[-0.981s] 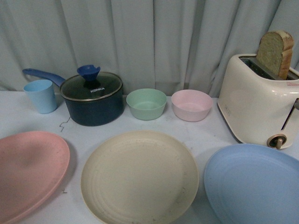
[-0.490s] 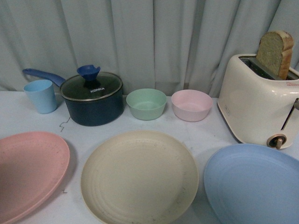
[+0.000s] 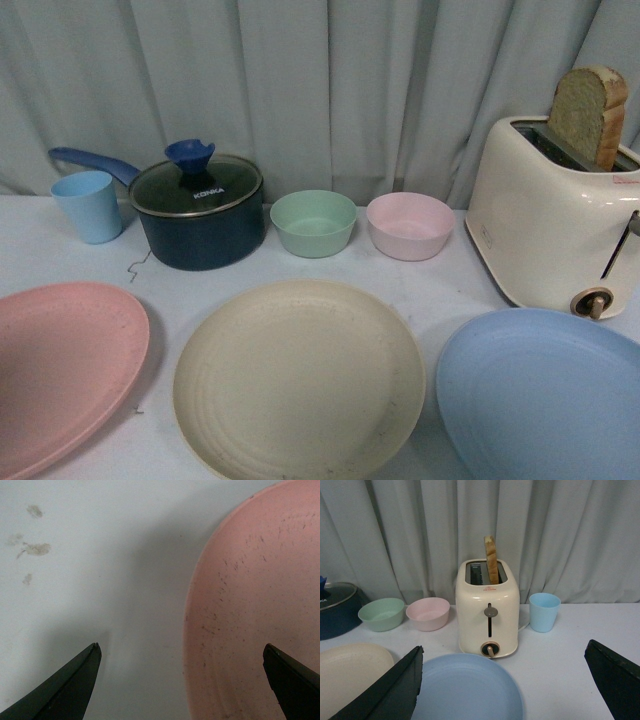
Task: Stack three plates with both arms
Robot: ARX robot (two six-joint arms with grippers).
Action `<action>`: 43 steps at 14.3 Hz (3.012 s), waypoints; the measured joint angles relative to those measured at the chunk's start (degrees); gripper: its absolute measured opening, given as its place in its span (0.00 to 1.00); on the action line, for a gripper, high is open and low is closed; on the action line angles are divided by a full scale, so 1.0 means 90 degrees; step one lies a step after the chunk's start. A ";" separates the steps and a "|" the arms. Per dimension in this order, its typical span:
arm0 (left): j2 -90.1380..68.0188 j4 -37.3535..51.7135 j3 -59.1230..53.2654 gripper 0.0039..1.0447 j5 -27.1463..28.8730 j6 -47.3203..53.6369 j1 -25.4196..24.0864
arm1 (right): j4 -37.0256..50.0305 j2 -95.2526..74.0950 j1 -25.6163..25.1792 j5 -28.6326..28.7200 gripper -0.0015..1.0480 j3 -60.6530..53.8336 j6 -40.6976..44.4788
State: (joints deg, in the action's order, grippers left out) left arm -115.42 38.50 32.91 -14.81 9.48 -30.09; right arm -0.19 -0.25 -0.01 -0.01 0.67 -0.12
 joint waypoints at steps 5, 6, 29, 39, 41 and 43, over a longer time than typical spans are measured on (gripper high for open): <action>-0.0087 0.0083 -0.0180 0.61 0.0068 -0.0032 0.0129 | -0.0002 0.0000 0.0000 0.0000 0.94 0.0000 0.0000; -0.0087 0.0119 -0.0211 0.43 0.0075 -0.0041 0.0175 | 0.0000 0.0000 0.0000 0.0000 0.94 0.0000 0.0000; 0.3337 -0.1904 0.0046 0.02 0.1263 -0.1792 0.5051 | 0.0000 0.0000 0.0000 0.0000 0.94 0.0000 0.0000; 0.1428 -0.0906 0.0408 0.02 0.1989 -0.2681 0.5161 | -0.0002 0.0000 0.0000 0.0000 0.94 0.0000 0.0000; 0.1212 -0.0797 0.0442 0.02 0.2030 -0.2854 0.5127 | -0.0002 0.0000 0.0000 0.0000 0.94 0.0000 0.0000; 0.1071 -0.0789 0.0464 0.13 0.2025 -0.2956 0.5132 | -0.0002 0.0000 0.0000 0.0000 0.94 0.0000 0.0000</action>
State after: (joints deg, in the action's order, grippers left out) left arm -105.78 31.40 37.08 3.42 -17.12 16.10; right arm -0.21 -0.25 -0.01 -0.01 0.67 -0.12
